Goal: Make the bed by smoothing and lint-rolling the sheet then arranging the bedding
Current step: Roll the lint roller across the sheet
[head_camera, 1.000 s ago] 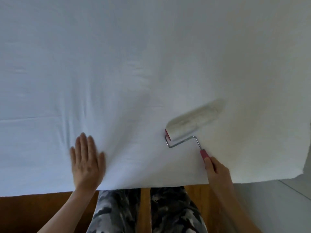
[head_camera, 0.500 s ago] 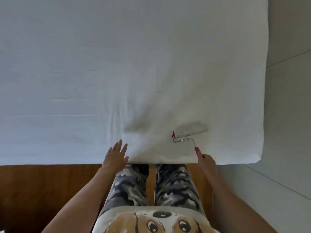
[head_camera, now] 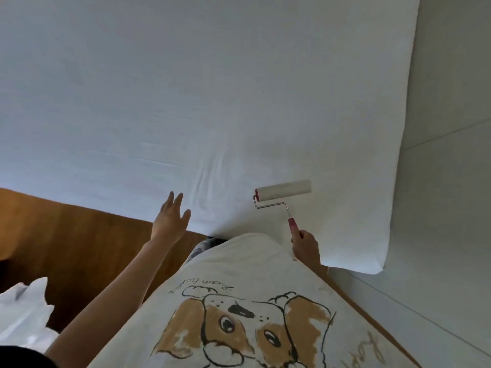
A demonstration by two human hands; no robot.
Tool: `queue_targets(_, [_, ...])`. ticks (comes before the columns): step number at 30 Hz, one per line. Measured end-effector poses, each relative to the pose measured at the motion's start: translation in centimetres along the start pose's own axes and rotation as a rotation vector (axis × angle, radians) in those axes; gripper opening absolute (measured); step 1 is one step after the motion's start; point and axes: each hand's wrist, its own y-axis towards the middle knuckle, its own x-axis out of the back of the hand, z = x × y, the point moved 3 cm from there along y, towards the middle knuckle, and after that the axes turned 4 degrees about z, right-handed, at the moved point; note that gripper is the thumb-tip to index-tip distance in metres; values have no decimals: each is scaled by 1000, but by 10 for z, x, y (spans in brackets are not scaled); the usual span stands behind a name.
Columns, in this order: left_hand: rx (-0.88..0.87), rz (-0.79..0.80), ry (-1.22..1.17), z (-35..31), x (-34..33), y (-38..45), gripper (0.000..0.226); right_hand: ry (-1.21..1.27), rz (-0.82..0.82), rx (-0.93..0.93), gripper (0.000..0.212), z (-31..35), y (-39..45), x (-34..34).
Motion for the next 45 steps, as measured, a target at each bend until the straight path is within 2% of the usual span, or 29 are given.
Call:
queue_targets(4, [77, -141, -179, 5, -4, -48, 58, -66, 19, 156, 53, 9, -15, 18])
queue_targets(8, [155, -246, -322, 28, -9, -92, 58, -145, 50, 318, 62, 31, -36, 28])
queue_targets(12, [258, -367, -468, 60, -3, -127, 57, -213, 110, 412, 69, 61, -51, 9])
queue_targets(16, [345, -459, -570, 97, 8, -153, 55, -272, 177, 493, 61, 96, -65, -36])
queue_targets(21, [391, -509, -688, 165, 23, -173, 55, -344, 272, 563, 53, 148, -94, -116])
queue_targets(29, [447, -544, -782, 321, 70, -197, 55, -387, 382, 606, 39, 234, -171, -296])
queue_targets(33, [488, -618, -845, 397, 101, -217, 52, -435, 483, 672, 32, 279, -222, -377])
queue_targets(38, [600, -708, -908, 474, 119, -238, 51, -553, 598, 764, 46, 329, -275, -466])
queue_targets(42, [702, -845, -1120, 512, 121, -252, 49, -683, 668, 840, 59, 361, -301, -536])
queue_targets(45, [782, -906, -1225, 533, 125, -253, 47, -795, 710, 879, 56, 383, -315, -589])
